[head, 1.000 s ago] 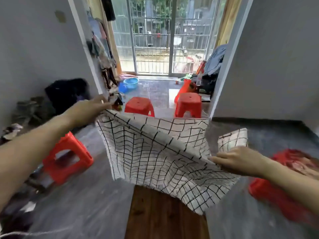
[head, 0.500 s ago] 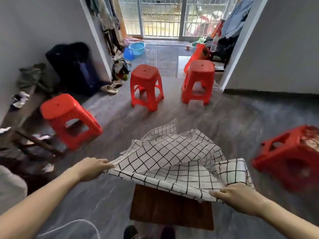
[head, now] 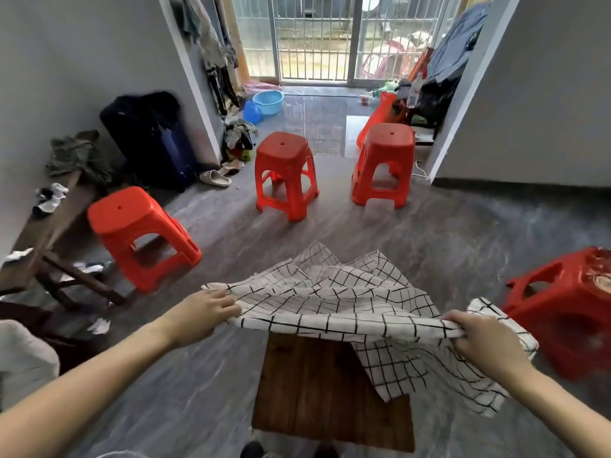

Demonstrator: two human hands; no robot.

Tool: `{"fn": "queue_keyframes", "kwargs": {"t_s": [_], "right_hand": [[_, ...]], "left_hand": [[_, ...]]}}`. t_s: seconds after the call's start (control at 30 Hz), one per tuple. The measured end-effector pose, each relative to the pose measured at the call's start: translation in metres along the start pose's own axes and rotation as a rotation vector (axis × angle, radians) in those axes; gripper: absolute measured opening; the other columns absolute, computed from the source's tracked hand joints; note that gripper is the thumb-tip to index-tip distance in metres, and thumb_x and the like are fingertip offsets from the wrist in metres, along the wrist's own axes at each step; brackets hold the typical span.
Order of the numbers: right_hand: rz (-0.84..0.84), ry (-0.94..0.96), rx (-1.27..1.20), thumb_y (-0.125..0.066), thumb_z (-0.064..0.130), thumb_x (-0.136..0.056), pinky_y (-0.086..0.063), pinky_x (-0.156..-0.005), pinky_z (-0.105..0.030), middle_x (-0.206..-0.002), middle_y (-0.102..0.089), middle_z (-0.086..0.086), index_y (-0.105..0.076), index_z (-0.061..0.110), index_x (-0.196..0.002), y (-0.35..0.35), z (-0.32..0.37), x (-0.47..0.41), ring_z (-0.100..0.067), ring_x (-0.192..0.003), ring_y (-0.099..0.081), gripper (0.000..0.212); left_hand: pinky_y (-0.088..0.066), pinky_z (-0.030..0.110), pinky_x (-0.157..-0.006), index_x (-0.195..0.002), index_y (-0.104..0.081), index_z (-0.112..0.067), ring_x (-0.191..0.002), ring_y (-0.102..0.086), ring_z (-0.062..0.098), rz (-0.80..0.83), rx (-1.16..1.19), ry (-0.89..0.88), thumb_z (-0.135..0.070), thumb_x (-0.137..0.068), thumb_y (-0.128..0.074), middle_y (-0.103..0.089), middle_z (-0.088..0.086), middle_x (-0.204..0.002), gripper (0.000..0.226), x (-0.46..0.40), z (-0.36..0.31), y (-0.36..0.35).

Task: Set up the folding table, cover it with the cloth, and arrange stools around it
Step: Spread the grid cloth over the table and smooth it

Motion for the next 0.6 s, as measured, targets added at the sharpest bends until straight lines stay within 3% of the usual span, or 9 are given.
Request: {"fn": "queue_keyframes", "kwargs": {"t_s": [0.1, 0.2, 0.33, 0.43, 0.53, 0.6], "right_hand": [[0.102, 0.208, 0.126, -0.064, 0.043, -0.079, -0.048, -0.066, -0.035, -0.087, -0.071, 0.003, -0.067, 0.035, -0.1, 0.007, 0.004, -0.002, -0.022, -0.087, -0.068, 0.023], [0.368, 0.349, 0.234, -0.055, 0.068, -0.069, -0.04, -0.066, -0.031, -0.097, -0.069, 0.006, -0.059, 0.032, -0.105, 0.008, 0.004, 0.001, -0.015, -0.094, -0.065, 0.051], [0.494, 0.377, 0.272, -0.059, 0.054, -0.067, -0.04, -0.069, -0.032, -0.106, -0.068, 0.005, -0.057, 0.029, -0.11, -0.002, 0.004, 0.011, -0.019, -0.102, -0.063, 0.05], [0.542, 0.327, 0.36, -0.057, 0.043, -0.074, -0.042, -0.081, -0.032, -0.111, -0.065, 0.002, -0.061, 0.025, -0.108, -0.008, 0.004, 0.009, -0.02, -0.11, -0.058, 0.039], [0.551, 0.23, 0.323, -0.055, 0.04, -0.078, -0.036, -0.08, -0.028, -0.096, -0.061, 0.002, -0.056, 0.027, -0.084, -0.002, 0.005, -0.005, -0.022, -0.108, -0.059, 0.015], [0.457, 0.08, 0.124, -0.06, 0.044, -0.079, -0.046, -0.073, -0.029, -0.086, -0.062, 0.007, -0.049, 0.028, -0.071, 0.018, 0.0, -0.024, -0.022, -0.095, -0.065, 0.021]], "left_hand": [[-0.052, 0.03, -0.078, -0.104, -0.049, -0.028, -0.103, -0.062, 0.018, 0.079, 0.22, 0.113, -0.012, -0.064, -0.037, -0.065, -0.005, -0.105, 0.045, -0.006, 0.008, -0.005], [-0.045, 0.032, -0.071, -0.098, -0.052, -0.028, -0.09, -0.062, 0.02, 0.032, 0.268, 0.069, -0.017, -0.072, -0.045, -0.067, -0.004, -0.093, 0.029, -0.004, 0.014, 0.017], [-0.036, 0.03, -0.051, -0.095, -0.048, -0.027, -0.063, -0.059, 0.015, -0.121, 0.176, -0.011, -0.038, -0.08, -0.056, -0.061, -0.004, -0.066, 0.02, 0.001, 0.015, 0.042], [-0.038, 0.028, -0.046, -0.098, -0.052, -0.028, -0.057, -0.059, 0.016, -0.06, 0.032, -0.086, -0.054, -0.078, -0.056, -0.061, -0.005, -0.061, 0.033, -0.006, 0.013, 0.047], [-0.045, 0.031, -0.052, -0.108, -0.047, -0.033, -0.068, -0.067, 0.021, 0.099, -0.067, -0.114, -0.046, -0.082, -0.047, -0.069, -0.002, -0.074, 0.029, -0.017, 0.025, 0.049], [-0.051, 0.035, -0.068, -0.121, -0.051, -0.034, -0.089, -0.069, 0.023, 0.218, -0.054, 0.043, -0.04, -0.088, -0.045, -0.072, 0.0, -0.095, 0.034, -0.028, 0.056, 0.071]]}}
Point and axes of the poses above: each hand's wrist, its own x-axis away from the middle knuckle, its own y-axis out of the back of the hand, z = x × y, the point moved 4 cm from there along -x, towards the middle knuckle
